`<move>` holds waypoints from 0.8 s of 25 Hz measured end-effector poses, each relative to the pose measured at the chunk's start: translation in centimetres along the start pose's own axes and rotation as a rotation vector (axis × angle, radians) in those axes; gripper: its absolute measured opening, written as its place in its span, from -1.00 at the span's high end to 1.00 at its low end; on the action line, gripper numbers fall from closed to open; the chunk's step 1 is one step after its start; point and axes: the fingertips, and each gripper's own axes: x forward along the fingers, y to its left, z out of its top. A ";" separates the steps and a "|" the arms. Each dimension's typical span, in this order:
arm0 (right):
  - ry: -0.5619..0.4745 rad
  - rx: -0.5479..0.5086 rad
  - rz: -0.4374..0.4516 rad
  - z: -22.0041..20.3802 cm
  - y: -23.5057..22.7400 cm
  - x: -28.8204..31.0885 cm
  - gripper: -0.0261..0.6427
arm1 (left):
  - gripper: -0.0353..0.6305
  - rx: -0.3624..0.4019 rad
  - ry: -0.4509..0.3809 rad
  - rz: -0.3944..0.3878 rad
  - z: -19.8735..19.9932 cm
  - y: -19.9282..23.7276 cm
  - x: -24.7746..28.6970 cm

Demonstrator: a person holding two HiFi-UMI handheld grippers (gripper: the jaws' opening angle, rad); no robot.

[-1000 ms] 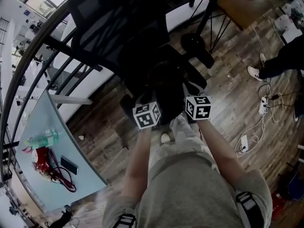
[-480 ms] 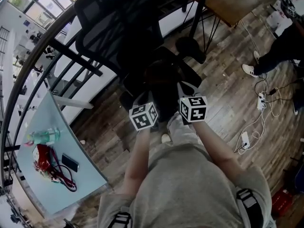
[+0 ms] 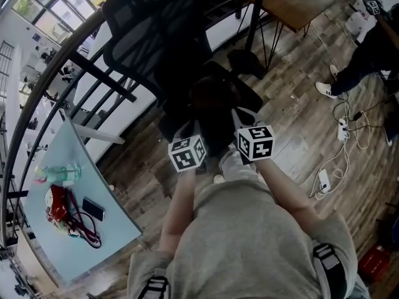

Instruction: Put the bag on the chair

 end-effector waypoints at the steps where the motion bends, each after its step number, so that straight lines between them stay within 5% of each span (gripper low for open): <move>1: -0.001 0.002 0.002 0.0 0.1 -0.3 0.90 | 0.84 0.003 0.000 -0.002 -0.1 0.0 -0.2; 20: -0.023 -0.012 0.023 0.4 1.9 -1.2 0.91 | 0.84 0.017 -0.006 -0.026 0.1 0.0 -1.8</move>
